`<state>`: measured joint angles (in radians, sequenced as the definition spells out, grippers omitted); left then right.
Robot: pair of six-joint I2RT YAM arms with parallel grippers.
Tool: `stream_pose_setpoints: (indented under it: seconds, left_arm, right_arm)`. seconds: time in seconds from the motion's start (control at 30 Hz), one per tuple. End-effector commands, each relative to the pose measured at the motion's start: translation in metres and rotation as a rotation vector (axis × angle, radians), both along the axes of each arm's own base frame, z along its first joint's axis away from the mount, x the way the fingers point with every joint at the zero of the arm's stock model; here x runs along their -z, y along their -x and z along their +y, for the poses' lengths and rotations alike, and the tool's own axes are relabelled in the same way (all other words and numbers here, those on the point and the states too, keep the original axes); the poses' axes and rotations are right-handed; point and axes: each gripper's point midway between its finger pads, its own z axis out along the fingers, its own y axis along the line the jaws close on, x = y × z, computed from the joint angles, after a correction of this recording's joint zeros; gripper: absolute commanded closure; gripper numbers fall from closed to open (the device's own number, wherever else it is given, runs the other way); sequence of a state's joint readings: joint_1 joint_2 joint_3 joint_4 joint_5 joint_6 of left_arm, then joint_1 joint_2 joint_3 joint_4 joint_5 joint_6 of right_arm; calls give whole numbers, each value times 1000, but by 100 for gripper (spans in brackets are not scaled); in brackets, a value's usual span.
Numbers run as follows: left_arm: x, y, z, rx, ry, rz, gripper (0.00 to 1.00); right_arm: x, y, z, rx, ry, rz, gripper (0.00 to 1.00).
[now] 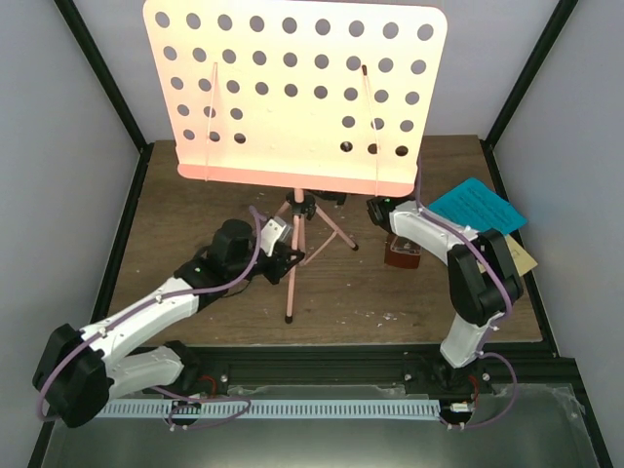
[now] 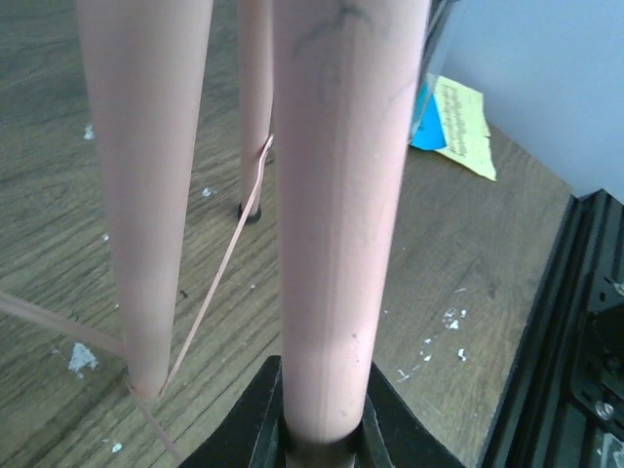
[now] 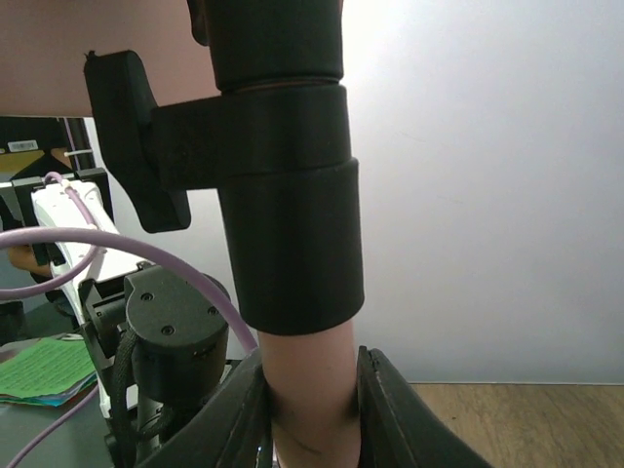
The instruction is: Pack up the instrument practice props
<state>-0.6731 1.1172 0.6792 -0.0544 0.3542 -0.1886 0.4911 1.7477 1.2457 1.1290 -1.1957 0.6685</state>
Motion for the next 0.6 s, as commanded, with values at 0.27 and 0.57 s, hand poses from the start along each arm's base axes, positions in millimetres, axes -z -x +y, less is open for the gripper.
stream_pose_setpoints:
  seconds: [0.27, 0.57]
  left_arm:
    - [-92, -2, 5, -27, 193, -279, 100]
    - [-76, 7, -3, -25, 115, -329, 100]
  right_arm:
    - [-41, 71, 6, -35, -21, -133, 99]
    - [-29, 87, 3, -17, -28, -114, 99]
